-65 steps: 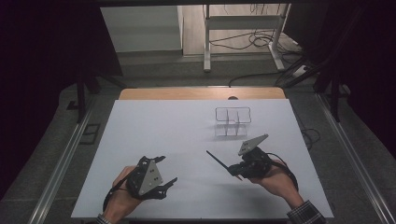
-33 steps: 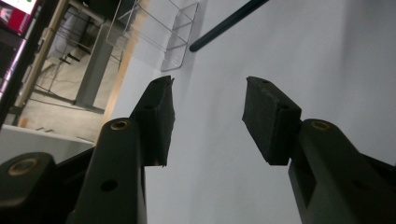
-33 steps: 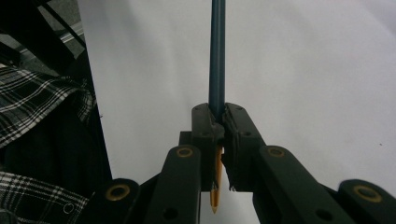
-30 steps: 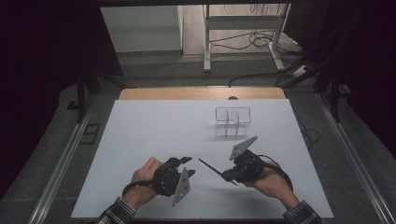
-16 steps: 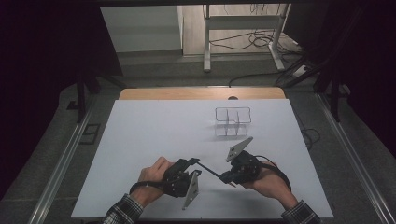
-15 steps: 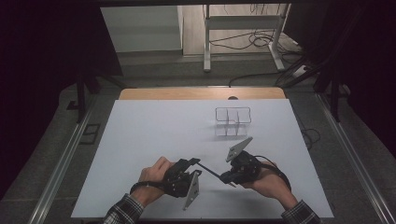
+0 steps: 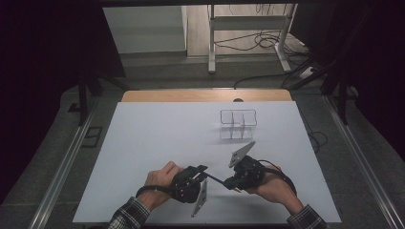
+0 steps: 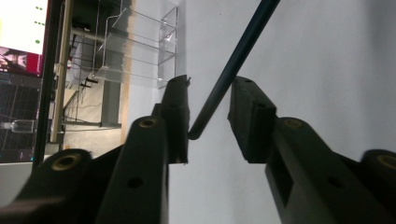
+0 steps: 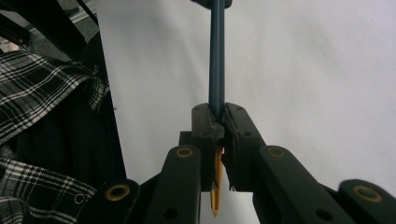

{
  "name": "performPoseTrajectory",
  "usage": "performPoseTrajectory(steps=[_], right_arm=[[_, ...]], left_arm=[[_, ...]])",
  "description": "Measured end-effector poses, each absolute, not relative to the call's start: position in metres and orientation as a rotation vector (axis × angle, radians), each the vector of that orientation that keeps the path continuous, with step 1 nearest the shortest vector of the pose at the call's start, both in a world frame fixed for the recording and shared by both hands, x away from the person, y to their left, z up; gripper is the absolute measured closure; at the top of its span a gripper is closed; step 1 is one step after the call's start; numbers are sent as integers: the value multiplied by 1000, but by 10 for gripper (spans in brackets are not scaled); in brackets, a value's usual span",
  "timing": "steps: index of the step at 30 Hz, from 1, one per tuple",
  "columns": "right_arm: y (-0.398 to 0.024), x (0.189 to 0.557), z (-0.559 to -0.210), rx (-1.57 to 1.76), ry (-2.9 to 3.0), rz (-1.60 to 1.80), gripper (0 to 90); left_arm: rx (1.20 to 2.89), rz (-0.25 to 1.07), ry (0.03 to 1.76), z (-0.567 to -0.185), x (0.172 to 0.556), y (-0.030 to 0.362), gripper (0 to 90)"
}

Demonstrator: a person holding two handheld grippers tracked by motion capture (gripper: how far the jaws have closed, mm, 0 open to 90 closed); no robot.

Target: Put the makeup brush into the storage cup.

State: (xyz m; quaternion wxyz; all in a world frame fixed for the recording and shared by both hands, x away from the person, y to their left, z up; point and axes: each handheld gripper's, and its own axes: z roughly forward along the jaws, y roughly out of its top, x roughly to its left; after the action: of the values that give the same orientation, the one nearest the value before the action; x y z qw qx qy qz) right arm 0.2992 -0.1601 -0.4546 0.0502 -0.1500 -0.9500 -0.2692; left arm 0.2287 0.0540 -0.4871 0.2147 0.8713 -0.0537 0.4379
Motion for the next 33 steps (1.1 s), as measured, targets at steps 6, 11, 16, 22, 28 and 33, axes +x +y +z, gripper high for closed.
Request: performPoseTrajectory(steps=[6,11,16,22,28,33], right_arm=[[-161,300,-454,-453,-2896,-828,829],[-167,304,-450,-518,-2927,-930,657],[-173,306,-448,-571,-2931,-975,525],[-174,305,-448,-580,-2939,-986,474],[-180,307,-449,-614,-2936,-1025,409],[-186,309,-448,-645,-2933,-1055,373]], left_arm=[[2475,1209,-206,-489,229,55,763],[2543,1122,-238,-493,231,55,858],[2555,1099,-199,-492,233,55,860],[2559,1064,-116,-492,235,57,860],[2559,1012,-40,-488,239,62,860],[2565,973,8,-485,240,66,859]])
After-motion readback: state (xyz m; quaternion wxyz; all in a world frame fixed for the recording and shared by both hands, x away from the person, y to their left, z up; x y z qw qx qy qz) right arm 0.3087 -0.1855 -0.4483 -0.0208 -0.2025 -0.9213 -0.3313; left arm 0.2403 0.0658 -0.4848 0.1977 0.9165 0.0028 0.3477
